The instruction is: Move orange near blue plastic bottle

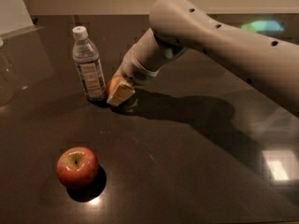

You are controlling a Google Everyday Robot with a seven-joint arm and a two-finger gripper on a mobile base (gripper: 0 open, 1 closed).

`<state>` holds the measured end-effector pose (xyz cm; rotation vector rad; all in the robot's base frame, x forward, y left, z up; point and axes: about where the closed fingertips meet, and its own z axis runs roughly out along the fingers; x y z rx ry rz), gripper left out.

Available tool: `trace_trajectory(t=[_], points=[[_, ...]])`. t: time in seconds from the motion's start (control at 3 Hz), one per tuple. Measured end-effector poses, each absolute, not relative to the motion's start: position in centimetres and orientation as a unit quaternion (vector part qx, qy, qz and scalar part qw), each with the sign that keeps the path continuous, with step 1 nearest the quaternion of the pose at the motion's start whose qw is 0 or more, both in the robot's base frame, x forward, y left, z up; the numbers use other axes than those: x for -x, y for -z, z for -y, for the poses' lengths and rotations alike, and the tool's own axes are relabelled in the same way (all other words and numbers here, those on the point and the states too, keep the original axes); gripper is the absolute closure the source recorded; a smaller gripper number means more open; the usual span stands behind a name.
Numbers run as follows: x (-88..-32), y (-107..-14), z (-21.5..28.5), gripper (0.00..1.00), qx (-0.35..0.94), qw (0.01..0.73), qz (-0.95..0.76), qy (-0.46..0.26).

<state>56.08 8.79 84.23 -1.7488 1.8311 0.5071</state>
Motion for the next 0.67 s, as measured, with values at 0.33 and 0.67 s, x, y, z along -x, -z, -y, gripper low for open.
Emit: trace_trajectory(t=[0.33,0.67], points=[[-56.01,-84.20,-8.91,0.00,0.652,0.275,-0.681,-0.189],[-56.01,-84.19,-8.92,0.00,0.652,0.275,-0.681,-0.189]])
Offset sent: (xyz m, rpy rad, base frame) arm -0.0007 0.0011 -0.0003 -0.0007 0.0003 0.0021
